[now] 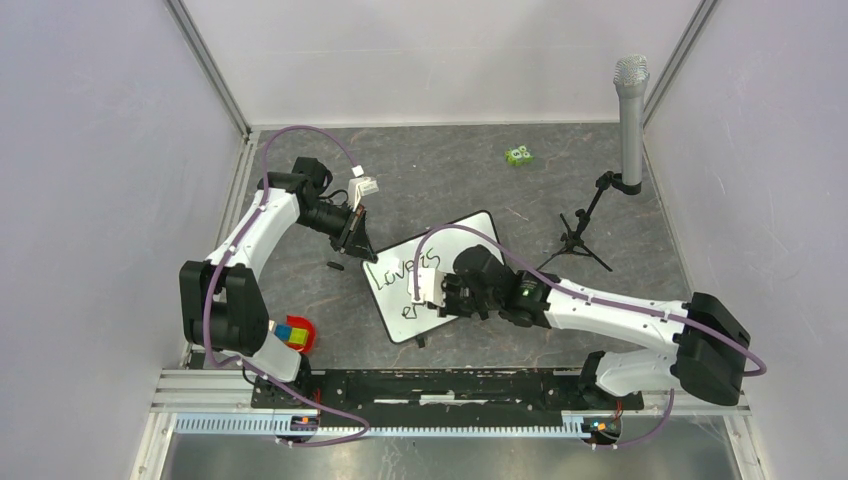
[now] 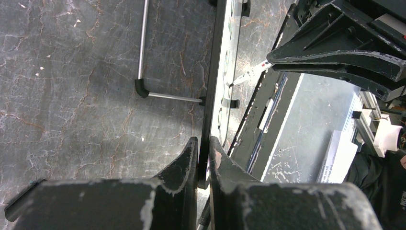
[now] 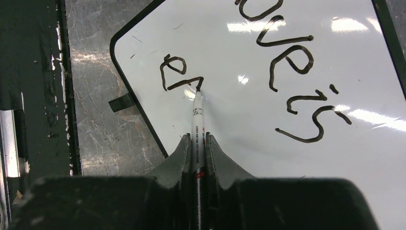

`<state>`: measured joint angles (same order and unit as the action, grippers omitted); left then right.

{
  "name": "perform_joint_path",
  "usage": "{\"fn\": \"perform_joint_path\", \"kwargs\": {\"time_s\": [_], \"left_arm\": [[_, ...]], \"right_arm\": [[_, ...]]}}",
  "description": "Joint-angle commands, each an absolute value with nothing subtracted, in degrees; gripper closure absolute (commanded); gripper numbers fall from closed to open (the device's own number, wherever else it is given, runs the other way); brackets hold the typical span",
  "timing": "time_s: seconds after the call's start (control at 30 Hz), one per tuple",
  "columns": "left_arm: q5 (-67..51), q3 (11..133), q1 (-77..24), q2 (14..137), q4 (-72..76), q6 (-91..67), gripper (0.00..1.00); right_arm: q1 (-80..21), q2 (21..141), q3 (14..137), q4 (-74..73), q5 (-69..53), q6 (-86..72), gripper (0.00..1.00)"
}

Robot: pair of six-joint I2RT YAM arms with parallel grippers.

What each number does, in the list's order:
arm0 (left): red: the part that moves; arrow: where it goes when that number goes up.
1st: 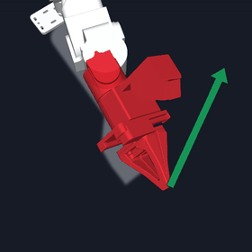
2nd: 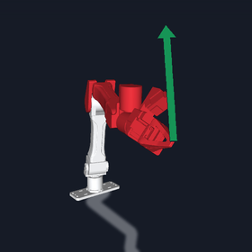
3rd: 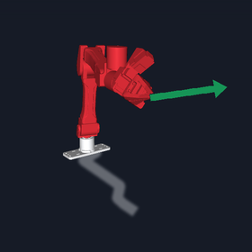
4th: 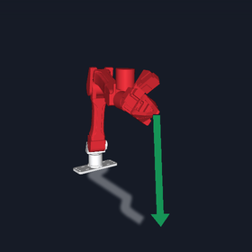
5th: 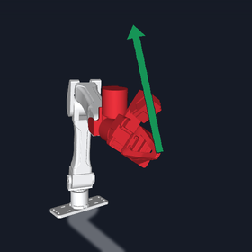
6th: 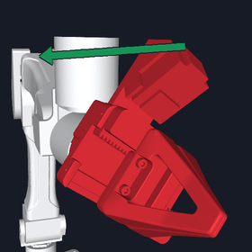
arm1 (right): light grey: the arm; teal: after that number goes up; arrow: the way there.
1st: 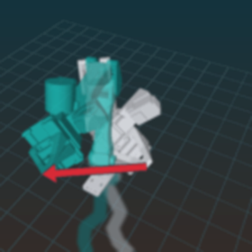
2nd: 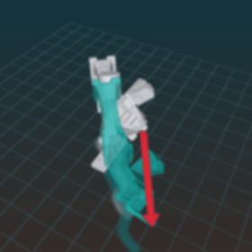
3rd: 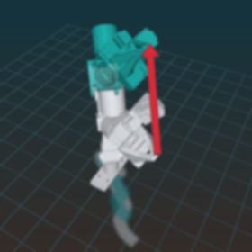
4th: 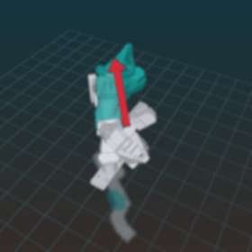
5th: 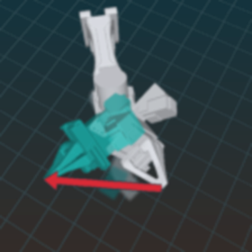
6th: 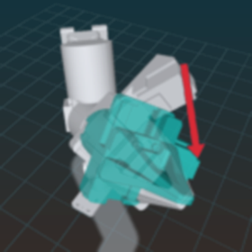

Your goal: Write a sentence on the whiteboard

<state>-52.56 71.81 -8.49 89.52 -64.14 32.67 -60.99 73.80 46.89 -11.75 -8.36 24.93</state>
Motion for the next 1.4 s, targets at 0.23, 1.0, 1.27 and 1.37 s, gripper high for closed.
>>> {"fn": "perform_joint_path", "kwargs": {"time_s": [0.23, 1.0, 1.27, 1.37], "left_arm": [[-50.78, 72.07, -8.88, 90.35, -64.45, 34.37, 0.98], [-51.20, 71.89, -8.88, 90.15, -64.43, 34.20, 0.98], [-51.20, 72.05, -8.88, 90.35, -64.46, 34.19, 0.98], [-51.13, 71.99, -8.90, 90.27, -64.42, 34.22, 0.98]], "right_arm": [[-60.64, 73.06, 44.21, -13.43, -10.07, 25.73, 1.00], [-59.07, 70.00, 47.37, -13.13, -7.58, 23.75, 1.00], [-58.71, 71.67, 48.33, -11.53, -6.80, 23.48, 1.00], [-58.71, 72.22, 48.69, -11.25, -7.77, 23.29, 1.00]]}}
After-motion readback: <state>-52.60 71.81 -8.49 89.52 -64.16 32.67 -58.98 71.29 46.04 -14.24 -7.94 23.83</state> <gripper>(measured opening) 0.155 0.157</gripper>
